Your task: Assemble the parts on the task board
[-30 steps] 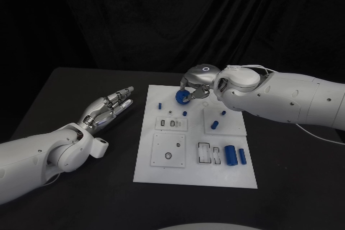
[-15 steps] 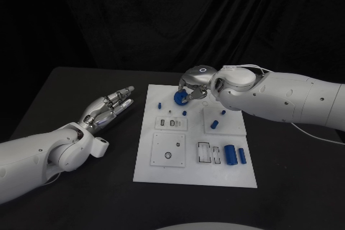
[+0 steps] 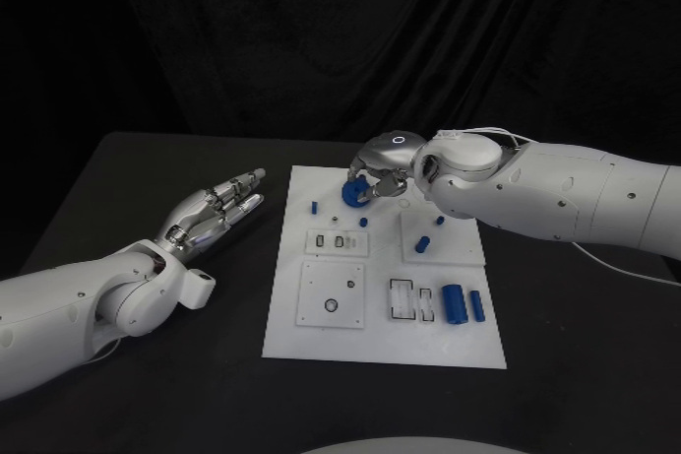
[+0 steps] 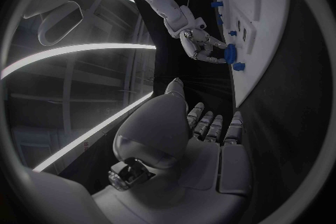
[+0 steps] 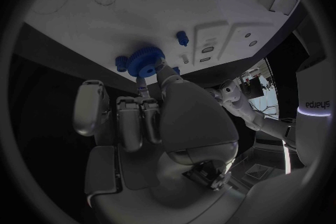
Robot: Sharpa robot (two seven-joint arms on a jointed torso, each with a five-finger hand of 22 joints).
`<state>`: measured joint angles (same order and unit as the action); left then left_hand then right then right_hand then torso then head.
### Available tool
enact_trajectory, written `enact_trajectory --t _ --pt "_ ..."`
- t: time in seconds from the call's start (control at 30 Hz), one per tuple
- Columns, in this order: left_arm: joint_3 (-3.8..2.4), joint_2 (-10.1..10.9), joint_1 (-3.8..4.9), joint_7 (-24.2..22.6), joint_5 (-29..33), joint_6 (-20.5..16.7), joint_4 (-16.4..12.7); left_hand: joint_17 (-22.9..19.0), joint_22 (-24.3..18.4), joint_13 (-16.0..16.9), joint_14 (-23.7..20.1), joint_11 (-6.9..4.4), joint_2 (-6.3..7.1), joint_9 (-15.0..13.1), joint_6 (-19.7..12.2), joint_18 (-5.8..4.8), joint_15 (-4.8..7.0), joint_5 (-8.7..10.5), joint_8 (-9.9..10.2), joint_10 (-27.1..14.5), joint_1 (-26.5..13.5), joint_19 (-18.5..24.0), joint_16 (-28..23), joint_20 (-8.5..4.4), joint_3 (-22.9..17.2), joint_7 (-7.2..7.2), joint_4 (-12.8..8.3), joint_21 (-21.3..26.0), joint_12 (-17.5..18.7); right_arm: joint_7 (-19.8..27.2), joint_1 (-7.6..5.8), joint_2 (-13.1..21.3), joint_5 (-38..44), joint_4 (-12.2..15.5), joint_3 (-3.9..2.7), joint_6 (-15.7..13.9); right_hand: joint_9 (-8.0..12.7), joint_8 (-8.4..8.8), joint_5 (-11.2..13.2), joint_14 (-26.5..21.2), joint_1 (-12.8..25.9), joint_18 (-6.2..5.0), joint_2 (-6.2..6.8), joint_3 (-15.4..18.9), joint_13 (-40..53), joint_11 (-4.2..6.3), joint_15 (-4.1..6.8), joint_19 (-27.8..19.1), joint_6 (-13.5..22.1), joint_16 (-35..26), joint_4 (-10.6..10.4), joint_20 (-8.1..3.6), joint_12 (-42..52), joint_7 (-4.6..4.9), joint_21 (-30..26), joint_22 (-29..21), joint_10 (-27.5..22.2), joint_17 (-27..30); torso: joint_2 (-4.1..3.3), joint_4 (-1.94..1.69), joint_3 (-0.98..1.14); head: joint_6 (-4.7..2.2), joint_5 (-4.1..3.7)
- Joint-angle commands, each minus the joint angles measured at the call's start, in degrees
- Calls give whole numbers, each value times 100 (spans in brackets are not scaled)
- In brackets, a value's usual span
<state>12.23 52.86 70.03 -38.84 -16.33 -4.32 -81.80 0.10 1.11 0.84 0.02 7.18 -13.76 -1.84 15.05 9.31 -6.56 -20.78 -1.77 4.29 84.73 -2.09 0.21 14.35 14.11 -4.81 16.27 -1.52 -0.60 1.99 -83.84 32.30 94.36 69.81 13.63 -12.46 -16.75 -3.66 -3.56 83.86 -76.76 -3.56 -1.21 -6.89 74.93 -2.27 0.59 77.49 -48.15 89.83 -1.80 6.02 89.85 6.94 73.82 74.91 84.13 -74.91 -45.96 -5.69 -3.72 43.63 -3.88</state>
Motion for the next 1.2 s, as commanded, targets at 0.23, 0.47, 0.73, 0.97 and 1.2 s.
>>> enact_trajectory --t 0.23,0.47,0.73,0.97,1.2 --pt "-4 -3 6 -488 -16 79 -5 -10 6 6 -2 47 4 1 -40 109 -58 -24 -8 0 58 2 -21 40 -3 1 -30 -34 -27 -186 15 14 36 -6 -2 145 499 46 4 614 14 -68 45 6 1507 -42 -51 -127 912 17 124 33 15 14 -142 947 587 -1509 1 3 -6 7 3" --pt "-4 19 6 -490 -16 83 -13 -10 6 6 -2 50 3 1 -47 109 -62 -24 -7 1 59 2 -21 43 -5 1 -32 -34 -26 -8 14 162 34 100 -5 -399 583 -21 3 614 176 -48 14 70 1507 -40 -56 -54 780 17 35 41 15 8 -46 978 587 -1509 0 0 -3 4 8" --pt "-4 99 5 -488 -16 66 -42 -10 7 7 -2 53 2 0 -38 109 -65 -24 -8 7 60 -1 -21 45 -6 1 -33 -37 -27 339 -69 842 -106 642 -29 -1184 295 -441 0 614 491 17 -97 140 1507 49 14 179 -258 17 -234 -22 15 -107 251 1067 587 -1509 -1 0 -2 -13 7" --pt "-4 133 5 -479 -16 44 -59 -10 8 8 -2 54 2 0 -36 109 -67 -24 -9 11 60 -3 -21 46 -6 1 -33 -39 -28 101 -188 1704 -138 1187 -22 -962 -274 -383 -9 614 1217 36 1290 -4018 1507 31 8 152 -127 17 -737 -11 15 -75 381 1083 587 -1509 3 9 1 -21 -47" --pt "-4 108 4 -478 -16 54 -50 -10 9 9 -2 55 2 -1 -31 109 -68 -23 -10 15 60 -4 -21 48 -6 1 -33 -40 -29 -39 -208 2267 -143 1352 13 -837 -882 -545 -7 614 1552 40 1574 -5311 1507 61 30 152 54 17 -151 -42 15 -106 473 1097 587 -1509 20 59 13 22 -22"
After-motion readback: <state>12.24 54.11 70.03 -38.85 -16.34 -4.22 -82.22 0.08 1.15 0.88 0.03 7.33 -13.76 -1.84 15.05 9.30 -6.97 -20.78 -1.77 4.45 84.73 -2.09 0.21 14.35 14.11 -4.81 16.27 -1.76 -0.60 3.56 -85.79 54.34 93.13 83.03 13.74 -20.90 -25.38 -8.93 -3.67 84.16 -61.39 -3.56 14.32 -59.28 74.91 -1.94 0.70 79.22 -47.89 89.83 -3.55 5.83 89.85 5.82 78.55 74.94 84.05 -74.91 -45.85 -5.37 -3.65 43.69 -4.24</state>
